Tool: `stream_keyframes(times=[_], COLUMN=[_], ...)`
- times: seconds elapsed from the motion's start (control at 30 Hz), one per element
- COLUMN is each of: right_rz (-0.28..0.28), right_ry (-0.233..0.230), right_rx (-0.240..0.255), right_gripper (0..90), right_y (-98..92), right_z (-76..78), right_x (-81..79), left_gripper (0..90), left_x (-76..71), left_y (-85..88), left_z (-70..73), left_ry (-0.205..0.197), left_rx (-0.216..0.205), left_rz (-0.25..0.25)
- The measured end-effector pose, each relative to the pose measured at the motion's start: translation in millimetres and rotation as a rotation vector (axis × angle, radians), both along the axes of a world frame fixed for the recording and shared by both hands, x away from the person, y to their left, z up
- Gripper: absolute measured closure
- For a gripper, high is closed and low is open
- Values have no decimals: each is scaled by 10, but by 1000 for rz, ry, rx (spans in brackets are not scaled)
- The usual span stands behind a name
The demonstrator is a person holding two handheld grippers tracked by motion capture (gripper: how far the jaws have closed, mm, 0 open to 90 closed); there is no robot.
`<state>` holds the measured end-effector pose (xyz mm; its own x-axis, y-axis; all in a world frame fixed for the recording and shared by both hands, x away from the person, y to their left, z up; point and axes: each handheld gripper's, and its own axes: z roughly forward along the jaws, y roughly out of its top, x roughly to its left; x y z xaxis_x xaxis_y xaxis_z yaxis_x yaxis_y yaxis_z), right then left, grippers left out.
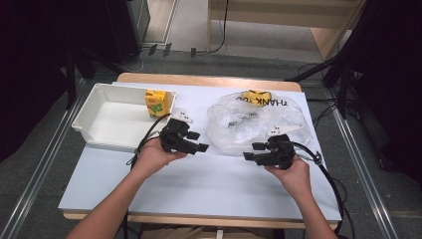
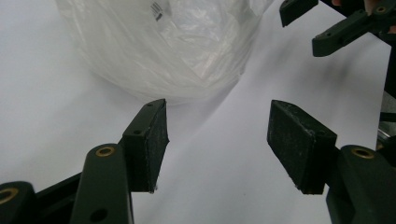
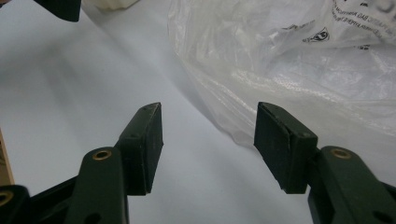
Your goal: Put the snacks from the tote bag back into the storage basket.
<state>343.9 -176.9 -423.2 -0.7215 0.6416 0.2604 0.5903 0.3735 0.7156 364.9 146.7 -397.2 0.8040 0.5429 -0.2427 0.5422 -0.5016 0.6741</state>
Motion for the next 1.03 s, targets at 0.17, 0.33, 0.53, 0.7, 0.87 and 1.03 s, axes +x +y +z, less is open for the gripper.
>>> stream_keyframes(times=[0.17, 0.33, 0.53, 0.7, 0.87, 1.03], right_rz=[3, 18, 21, 22, 21, 23], right_ry=[-2, 11, 10, 8, 10, 9], right_rx=[-6, 1, 0, -6, -9, -15], right_gripper=[428, 430, 431, 432, 432, 432], right_y=[9, 22, 20, 19, 15, 8], right_z=[-13, -33, -39, -41, -41, -42], right_x=[0, 2, -9, -9, -8, -8], left_gripper=[391, 390, 389, 389, 389, 384], left_x=[-20, -31, -61, -60, -60, -52], left_y=[-40, -56, -78, -89, -97, -91], left_z=[-49, -85, -119, -137, -159, -170], left_ry=[-6, -10, -6, -3, -3, -2], left_rx=[4, 1, 2, 8, 13, 12], left_rz=[-7, -7, -14, -27, -30, -35])
